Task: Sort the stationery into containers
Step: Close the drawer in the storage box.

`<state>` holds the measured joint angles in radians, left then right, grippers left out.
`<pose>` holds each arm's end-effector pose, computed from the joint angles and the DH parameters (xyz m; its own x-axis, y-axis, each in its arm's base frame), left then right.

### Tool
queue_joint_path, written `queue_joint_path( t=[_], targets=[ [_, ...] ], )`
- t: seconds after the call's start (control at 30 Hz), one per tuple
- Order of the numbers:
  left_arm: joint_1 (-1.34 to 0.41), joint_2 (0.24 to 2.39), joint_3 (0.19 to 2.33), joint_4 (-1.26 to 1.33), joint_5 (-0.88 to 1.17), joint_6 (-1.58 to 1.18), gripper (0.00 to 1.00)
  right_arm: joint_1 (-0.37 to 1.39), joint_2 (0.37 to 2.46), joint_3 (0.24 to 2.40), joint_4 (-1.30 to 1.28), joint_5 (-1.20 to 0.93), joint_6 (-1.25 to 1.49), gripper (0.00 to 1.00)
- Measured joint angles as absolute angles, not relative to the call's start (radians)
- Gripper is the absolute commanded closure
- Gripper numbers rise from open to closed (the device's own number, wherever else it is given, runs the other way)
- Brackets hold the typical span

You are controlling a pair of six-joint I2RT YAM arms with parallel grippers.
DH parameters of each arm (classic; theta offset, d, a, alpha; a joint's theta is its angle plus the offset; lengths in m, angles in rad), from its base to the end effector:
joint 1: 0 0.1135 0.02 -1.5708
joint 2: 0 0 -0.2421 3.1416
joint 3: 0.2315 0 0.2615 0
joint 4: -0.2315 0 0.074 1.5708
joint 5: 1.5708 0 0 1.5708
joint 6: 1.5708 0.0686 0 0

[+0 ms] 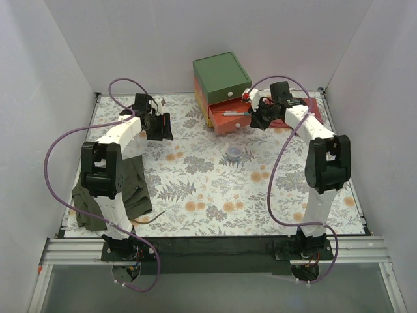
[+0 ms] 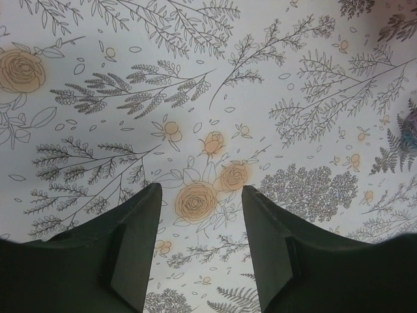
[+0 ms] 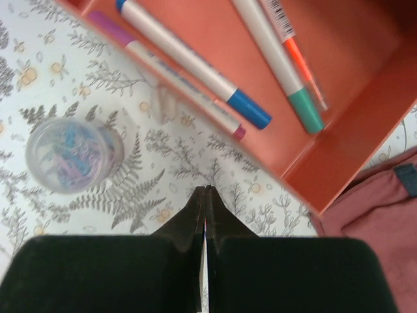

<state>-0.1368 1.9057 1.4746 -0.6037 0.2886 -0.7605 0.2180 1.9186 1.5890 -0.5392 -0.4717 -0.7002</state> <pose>0.4206 -0.0776 0.1701 -0.8064 -0.5560 -0.2013 -0.3880 0.7545 -0.5293 0.4326 0.1278 0.2123 -0.2613 -0.6458 -0.7174 -0.8468 0.5102 -0.1508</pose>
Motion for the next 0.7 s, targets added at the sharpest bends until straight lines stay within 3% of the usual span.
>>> queue_joint_path(
  t=[0.7],
  targets=[
    [-0.137, 1.960, 1.465, -0.611, 0.280, -0.759, 0.48, 0.260, 2.163, 1.910, -0.369, -0.492, -0.528, 0.99]
  ],
)
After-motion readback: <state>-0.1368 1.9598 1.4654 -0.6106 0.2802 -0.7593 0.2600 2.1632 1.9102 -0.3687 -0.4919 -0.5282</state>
